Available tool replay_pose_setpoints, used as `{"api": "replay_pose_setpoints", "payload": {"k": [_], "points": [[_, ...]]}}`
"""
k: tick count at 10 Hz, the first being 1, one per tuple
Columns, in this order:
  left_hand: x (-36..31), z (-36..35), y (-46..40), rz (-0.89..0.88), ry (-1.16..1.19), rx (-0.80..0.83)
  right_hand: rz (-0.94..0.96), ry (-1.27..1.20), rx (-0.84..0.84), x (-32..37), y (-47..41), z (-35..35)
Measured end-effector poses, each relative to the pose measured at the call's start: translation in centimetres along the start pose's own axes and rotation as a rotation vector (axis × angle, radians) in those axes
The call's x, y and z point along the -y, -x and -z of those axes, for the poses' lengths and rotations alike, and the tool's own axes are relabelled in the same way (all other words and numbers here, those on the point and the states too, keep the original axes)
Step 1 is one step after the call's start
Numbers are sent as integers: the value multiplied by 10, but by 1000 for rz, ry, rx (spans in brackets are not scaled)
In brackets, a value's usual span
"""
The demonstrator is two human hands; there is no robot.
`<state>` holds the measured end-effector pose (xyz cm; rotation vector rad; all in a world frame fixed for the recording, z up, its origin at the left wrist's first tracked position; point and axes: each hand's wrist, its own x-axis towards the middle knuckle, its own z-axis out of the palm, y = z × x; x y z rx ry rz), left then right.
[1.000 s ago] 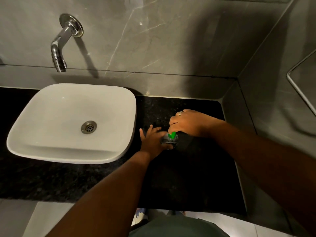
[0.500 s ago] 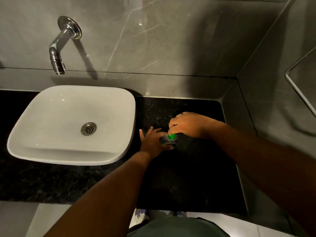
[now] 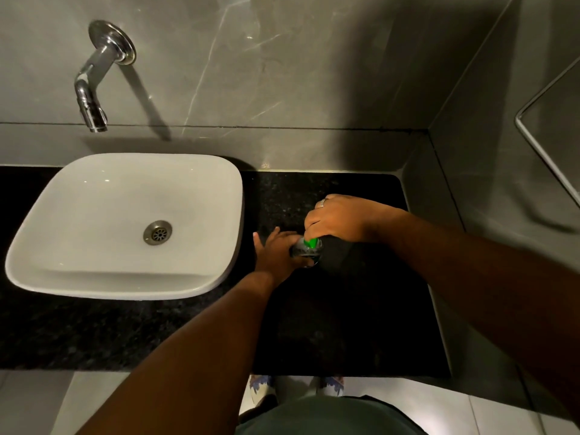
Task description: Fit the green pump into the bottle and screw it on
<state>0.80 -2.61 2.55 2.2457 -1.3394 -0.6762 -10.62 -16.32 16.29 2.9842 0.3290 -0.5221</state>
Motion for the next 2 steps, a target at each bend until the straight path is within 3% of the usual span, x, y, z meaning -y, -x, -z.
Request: {"api": "replay_pose_setpoints", "payload": {"k": [1, 2], "points": [[-4, 3, 0, 5, -46, 18, -50, -16, -29, -2, 2, -4], [-3, 3, -3, 5, -74, 66, -228, -179, -239, 2, 18, -19]]}}
